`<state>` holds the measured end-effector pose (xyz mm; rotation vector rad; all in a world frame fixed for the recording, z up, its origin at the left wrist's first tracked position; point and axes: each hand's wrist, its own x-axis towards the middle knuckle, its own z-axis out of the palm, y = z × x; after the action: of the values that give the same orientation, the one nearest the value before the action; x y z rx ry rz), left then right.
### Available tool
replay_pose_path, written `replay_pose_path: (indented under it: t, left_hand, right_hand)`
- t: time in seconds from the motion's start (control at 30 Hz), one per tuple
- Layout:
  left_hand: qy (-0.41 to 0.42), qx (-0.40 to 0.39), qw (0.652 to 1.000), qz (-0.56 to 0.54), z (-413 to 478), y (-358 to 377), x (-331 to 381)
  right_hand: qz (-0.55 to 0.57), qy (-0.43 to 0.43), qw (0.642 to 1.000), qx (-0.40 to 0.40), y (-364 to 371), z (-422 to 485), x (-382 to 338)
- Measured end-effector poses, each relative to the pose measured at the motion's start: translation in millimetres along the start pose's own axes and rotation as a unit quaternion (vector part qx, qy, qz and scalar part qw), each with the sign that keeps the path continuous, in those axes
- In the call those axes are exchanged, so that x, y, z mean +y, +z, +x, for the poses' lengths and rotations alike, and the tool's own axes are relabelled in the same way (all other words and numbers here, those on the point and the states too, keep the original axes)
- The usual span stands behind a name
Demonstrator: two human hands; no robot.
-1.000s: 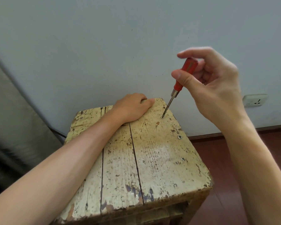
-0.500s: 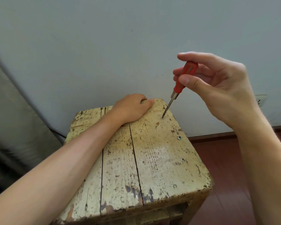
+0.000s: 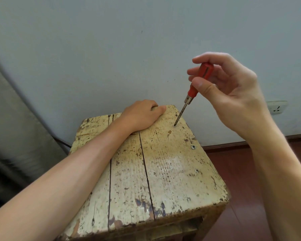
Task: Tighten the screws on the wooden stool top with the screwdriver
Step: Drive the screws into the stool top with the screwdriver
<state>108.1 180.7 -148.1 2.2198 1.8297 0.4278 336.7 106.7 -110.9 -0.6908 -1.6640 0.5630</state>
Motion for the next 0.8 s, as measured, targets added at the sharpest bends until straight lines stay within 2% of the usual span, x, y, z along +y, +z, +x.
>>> replay_pose_path:
  t: [0.13, 0.57, 0.67, 0.8]
  left_hand:
    - [0.000, -0.001, 1.000, 0.000, -0.1, 0.0, 0.8]
    - [0.000, 0.002, 1.000, -0.001, -0.2, 0.1, 0.3]
    - [0.001, -0.003, 1.000, -0.004, -0.2, -0.1, 0.5]
    - [0.001, -0.003, 1.000, -0.004, 0.1, -0.3, -0.2]
  right_hand:
    - [0.046, 0.023, 0.998, -0.041, -5.2, -0.7, -2.1]
    - [-0.054, -0.006, 0.998, 0.031, 21.1, 3.2, -9.5]
    - [-0.062, -0.011, 0.998, 0.018, 13.0, 2.2, -6.5]
    - [0.003, 0.000, 1.000, -0.025, 0.1, 2.7, -5.0]
